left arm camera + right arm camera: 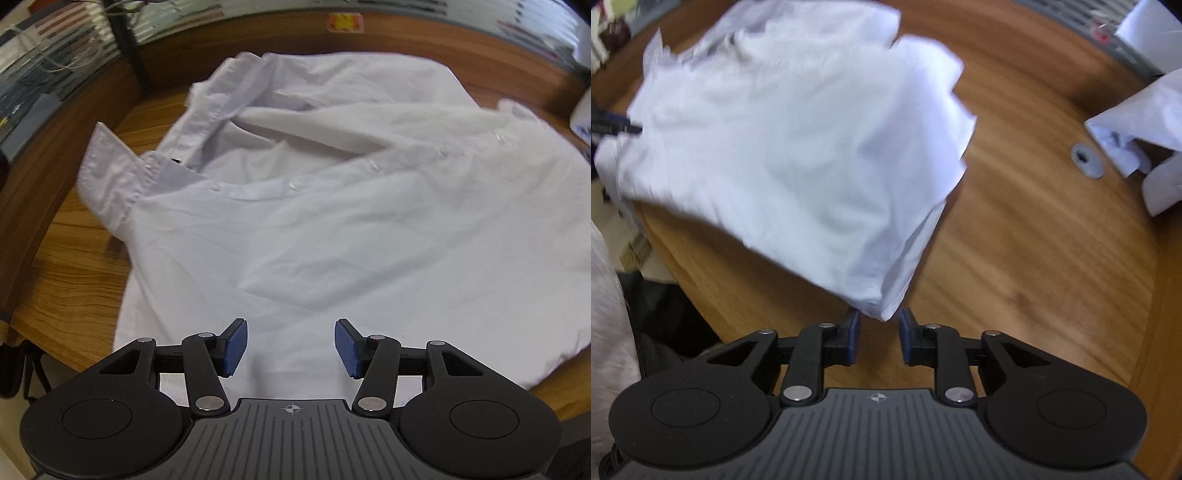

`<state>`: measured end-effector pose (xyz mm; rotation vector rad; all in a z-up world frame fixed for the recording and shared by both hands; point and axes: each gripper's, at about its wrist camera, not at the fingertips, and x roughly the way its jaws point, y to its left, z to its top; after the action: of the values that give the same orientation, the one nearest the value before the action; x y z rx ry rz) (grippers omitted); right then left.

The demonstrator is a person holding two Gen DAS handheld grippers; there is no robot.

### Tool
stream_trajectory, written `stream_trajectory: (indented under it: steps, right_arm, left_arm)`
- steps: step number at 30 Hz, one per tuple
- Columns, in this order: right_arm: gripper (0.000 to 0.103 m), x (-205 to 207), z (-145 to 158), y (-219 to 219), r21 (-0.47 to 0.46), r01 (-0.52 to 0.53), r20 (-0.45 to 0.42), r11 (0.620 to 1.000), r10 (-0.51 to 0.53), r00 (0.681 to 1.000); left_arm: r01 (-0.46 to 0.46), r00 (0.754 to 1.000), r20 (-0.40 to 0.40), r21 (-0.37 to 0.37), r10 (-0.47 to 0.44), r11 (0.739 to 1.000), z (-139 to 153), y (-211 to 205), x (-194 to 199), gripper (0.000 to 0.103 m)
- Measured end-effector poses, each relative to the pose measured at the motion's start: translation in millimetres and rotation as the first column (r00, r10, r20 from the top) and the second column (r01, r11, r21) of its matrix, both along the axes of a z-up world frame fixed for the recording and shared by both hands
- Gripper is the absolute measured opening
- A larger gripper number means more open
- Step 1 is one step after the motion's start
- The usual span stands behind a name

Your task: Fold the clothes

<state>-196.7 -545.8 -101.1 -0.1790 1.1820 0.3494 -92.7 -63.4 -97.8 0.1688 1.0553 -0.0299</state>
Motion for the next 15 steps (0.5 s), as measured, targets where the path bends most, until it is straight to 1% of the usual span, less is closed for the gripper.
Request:
stream_trajectory:
  steps: [3, 4, 5, 6, 11, 14, 15]
  right_arm:
    - [0.032, 24.0, 21.8, 3.1, 0.027, 0.019, 0.046, 0.999, -0.021, 0.999]
    - [0.035, 32.0, 29.1, 4.1, 0.036, 0.026, 0.061, 0.999, -0.028, 0.998]
    - [0.04, 40.0, 36.3, 5.1, 0.045, 0.032, 0.077, 0.998, -0.035, 0.996]
    - [0.042, 48.0, 43.6, 6.1, 0.055, 0.038, 0.092, 0.998, -0.043, 0.995]
    - [0.048, 88.4, 79.7, 11.4, 0.103, 0.065, 0.166, 0.993, -0.082, 0.983]
    - [0.049, 127.2, 86.4, 24.0, 0.143, 0.097, 0.194, 0.985, -0.124, 0.973]
    - [0.05, 140.2, 86.8, 29.0, 0.144, 0.104, 0.201, 0.984, -0.132, 0.971]
  left_arm:
    - [-0.047, 0.998, 0.041, -0.03, 0.048, 0.998, 22.0, 10.4, 7.2, 0.057]
    - [-0.061, 0.997, 0.054, -0.041, 0.063, 0.997, 29.6, 13.9, 9.8, 0.061]
    - [-0.071, 0.995, 0.062, -0.05, 0.075, 0.996, 35.7, 18.5, 15.4, 0.063]
    - [-0.081, 0.994, 0.069, -0.058, 0.085, 0.995, 41.6, 22.9, 21.2, 0.063]
    - [-0.011, 0.994, 0.107, -0.022, 0.013, 1.0, 47.0, 29.7, 68.8, 0.067]
    - [0.03, 0.991, 0.128, 0.002, -0.03, 1.0, 50.2, 33.7, 97.5, 0.071]
    - [0.044, 0.99, 0.135, 0.01, -0.045, 0.999, 51.3, 35.1, 107.0, 0.071]
